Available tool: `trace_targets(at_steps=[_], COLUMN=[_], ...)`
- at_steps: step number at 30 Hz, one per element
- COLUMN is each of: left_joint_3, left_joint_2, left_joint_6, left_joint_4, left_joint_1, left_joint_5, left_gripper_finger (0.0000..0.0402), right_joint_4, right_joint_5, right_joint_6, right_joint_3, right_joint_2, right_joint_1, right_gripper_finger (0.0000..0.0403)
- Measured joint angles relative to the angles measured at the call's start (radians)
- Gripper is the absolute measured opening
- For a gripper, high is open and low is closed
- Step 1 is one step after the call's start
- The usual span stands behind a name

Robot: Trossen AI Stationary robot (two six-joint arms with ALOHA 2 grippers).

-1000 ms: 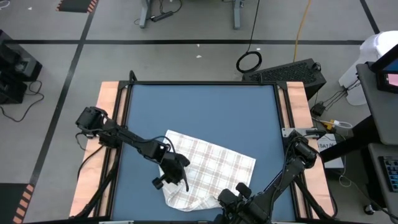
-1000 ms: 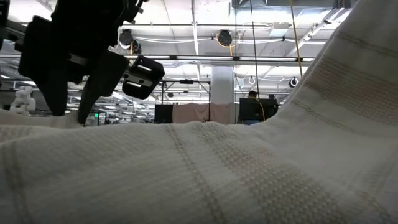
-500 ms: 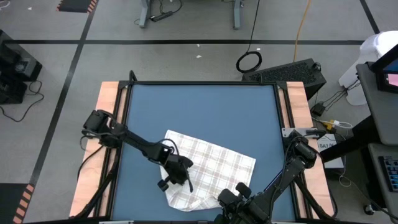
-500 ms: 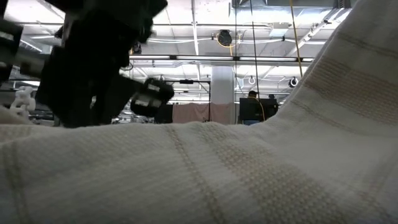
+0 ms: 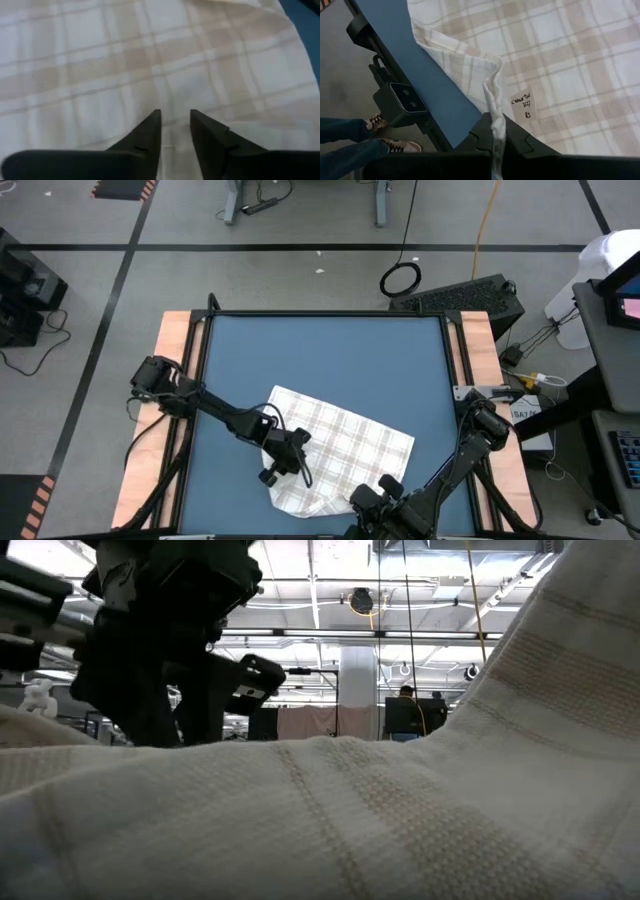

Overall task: Roll towel
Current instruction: Fold the white towel

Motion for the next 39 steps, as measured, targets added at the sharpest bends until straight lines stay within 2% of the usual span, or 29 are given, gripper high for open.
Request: trace_targets(at_steps=[6, 10, 13, 23, 28, 32, 39], left_joint_3=[0.018, 0.016, 0.016, 0.016, 0.017, 0.017, 0.018], left_joint_2=[-0.044, -0.045, -0.033, -0.024, 0.001, 0.026, 0.036], left_joint_6=[-0.001, -0.004, 0.003, 0.098, 0.098, 0.029, 0.024], left_joint_4=[-0.119, -0.166, -0.16, -0.144, -0.132, -0.126, -0.124], left_joint_1=[0.003, 0.024, 0.045, 0.065, 0.056, 0.056, 0.056], left_joint_5=[-0.063, -0.001, 0.064, 0.154, 0.15, 0.112, 0.117], left_gripper_finger=[0.0173, 0.0196, 0.0198, 0.0198, 0.0198, 0.0198, 0.019], right_joint_4=[0.002, 0.002, 0.004, 0.004, 0.004, 0.004, 0.004], right_joint_5=[0.0, 0.001, 0.004, 0.005, 0.005, 0.005, 0.005], right_joint_6=[0.0, 0.0, -0.002, -0.003, -0.003, -0.003, -0.007], right_joint_3=[0.0, 0.0, 0.0, 0.0, 0.0, 0.0, 0.0], right_joint_2=[0.0, 0.0, 0.0, 0.0, 0.0, 0.0, 0.0], right_joint_1=[0.0, 0.0, 0.0, 0.0, 0.0, 0.0, 0.0], right_gripper_finger=[0.0002, 0.0002, 0.0002, 0.0002, 0.0002, 0.0002, 0.0002])
